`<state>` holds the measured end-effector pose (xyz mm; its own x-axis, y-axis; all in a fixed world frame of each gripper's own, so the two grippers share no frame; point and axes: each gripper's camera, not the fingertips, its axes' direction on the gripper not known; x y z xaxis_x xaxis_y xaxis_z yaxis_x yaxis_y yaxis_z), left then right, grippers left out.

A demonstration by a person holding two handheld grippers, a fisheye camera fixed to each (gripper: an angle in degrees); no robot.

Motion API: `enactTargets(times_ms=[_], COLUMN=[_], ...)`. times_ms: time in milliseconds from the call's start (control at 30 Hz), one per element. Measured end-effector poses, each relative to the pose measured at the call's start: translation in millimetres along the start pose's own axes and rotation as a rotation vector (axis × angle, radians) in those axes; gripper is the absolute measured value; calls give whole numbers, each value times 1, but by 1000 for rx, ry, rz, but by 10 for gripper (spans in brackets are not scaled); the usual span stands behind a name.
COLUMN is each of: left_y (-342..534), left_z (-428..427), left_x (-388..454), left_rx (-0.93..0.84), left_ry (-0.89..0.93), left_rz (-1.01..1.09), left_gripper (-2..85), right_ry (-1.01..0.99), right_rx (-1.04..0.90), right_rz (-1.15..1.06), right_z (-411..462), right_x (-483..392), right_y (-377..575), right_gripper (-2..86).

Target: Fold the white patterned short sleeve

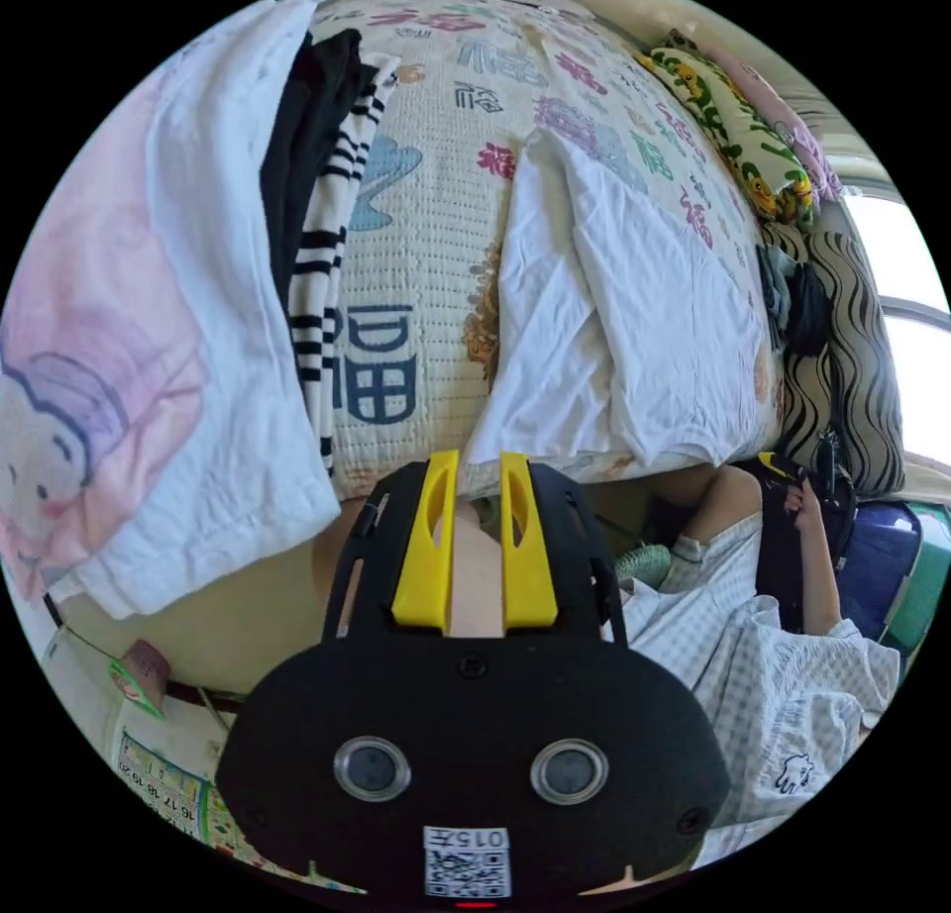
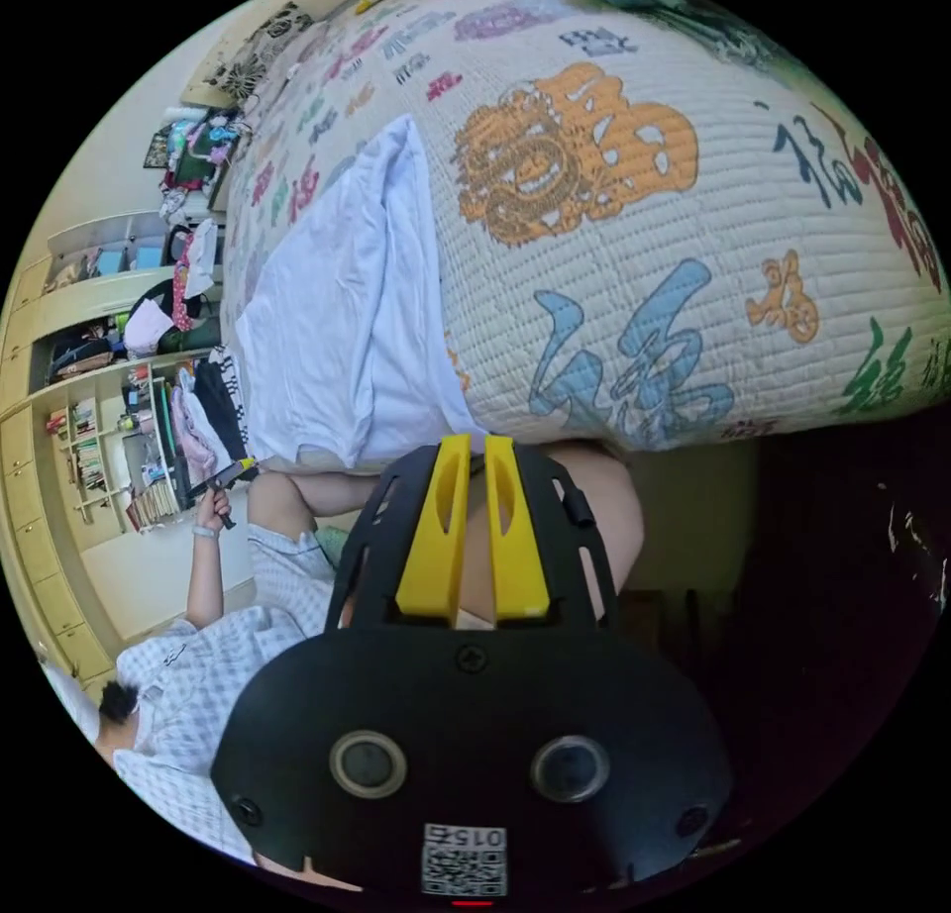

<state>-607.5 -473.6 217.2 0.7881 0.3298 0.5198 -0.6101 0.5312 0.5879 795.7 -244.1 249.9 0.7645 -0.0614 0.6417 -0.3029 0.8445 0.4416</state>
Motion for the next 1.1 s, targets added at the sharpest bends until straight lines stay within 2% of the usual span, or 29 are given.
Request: enactTargets(times_ms=[100,200,267,433,600,733,833,1000,1100], left_y=[-12,-47,-82,-132,-162,-175,-171,-160,-137], left_z=[-41,-66,-66,-40,-15,-13,-29,-26,-41], left_x=[14,29,30,21,26,31,26,26,31], left_rx=[147,268,325,356,262,176,242,261,308], left_ry=[9,131,244,338,286,188,170,148,147], left_rz=[39,52,-26,-182,-188,-109,-92,-82,-59], left_gripper=[76,84,110,129,119,31,20,40,102], right_ry=[-67,-137,-172,-187,-53,-33,58,53,150], right_rx=[134,226,242,246,208,186,203,209,217], right_rz=[-37,-53,-42,12,70,43,9,64,75], right_z=[-14,-11,6,56,105,138,158,204,218], right_x=[-13,-32,-48,-81,-104,-124,-141,-167,-207], right_y=[-11,-44,-81,-155,-201,-219,-223,-233,-237], right_gripper=[56,64,74,85,77,9,-3,5,26])
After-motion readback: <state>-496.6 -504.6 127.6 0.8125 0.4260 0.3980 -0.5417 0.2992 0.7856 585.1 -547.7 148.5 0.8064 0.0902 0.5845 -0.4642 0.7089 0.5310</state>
